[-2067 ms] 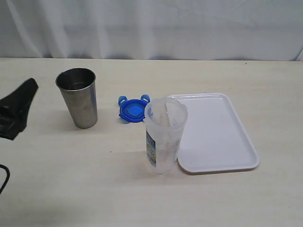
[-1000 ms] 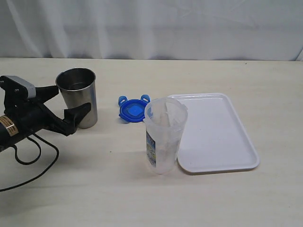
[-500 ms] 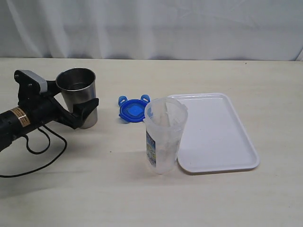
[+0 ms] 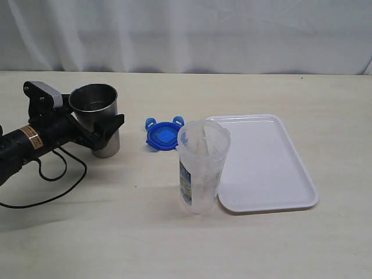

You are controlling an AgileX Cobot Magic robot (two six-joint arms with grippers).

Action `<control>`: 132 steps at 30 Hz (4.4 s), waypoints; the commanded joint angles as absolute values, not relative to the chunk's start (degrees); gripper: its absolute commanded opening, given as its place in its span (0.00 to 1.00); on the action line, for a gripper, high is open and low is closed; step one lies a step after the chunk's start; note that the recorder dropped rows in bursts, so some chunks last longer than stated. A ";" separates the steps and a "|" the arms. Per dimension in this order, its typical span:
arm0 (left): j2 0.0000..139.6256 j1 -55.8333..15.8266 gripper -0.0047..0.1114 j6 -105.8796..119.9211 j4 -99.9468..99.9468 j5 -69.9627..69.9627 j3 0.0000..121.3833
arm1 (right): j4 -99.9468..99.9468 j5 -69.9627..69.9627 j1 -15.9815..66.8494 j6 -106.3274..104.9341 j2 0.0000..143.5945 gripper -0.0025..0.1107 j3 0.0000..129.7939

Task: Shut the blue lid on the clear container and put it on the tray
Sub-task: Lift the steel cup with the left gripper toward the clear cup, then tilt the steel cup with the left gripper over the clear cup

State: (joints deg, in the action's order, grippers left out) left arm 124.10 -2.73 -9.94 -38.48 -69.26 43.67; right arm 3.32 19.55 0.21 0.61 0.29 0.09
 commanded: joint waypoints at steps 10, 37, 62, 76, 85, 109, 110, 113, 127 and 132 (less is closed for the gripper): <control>125.47 -2.73 0.94 -10.94 -38.83 -69.96 44.76 | 3.61 19.40 0.00 0.50 0.00 0.06 0.00; 125.47 -2.73 0.04 -10.94 -44.53 -69.96 44.76 | 3.61 19.40 0.00 0.50 0.00 0.06 0.00; 114.98 -2.73 0.04 -17.89 -43.93 -69.96 44.76 | 3.61 19.40 0.00 0.50 0.00 0.06 0.00; 113.17 -10.19 0.04 -19.19 -39.69 -69.96 44.76 | 3.61 19.40 0.00 0.50 0.00 0.06 0.00; 113.17 -16.44 0.04 -19.19 -39.51 -69.53 49.44 | 3.61 19.40 0.00 0.50 0.00 0.06 0.00; 113.17 -21.27 0.04 -19.61 -41.53 -64.60 53.79 | 3.61 19.40 0.00 0.50 0.00 0.06 0.00; 113.17 -21.38 0.04 -19.61 -41.53 -64.60 53.79 | 3.61 19.40 0.00 0.50 0.00 0.06 0.00; 113.17 -21.51 0.04 -19.61 -42.29 -64.73 53.79 | 3.61 19.40 0.00 0.50 0.00 0.06 0.00; 113.17 -21.51 0.04 -19.35 -46.14 -65.76 53.79 | 3.61 19.40 0.00 0.50 0.00 0.06 0.00; 113.17 -21.51 0.04 -18.25 -47.49 -67.21 53.79 | 3.61 19.40 0.00 0.50 0.00 0.06 0.00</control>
State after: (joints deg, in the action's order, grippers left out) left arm 114.35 -21.32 -19.19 -48.29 -61.80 52.89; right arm 3.32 19.55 0.21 0.61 0.29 0.09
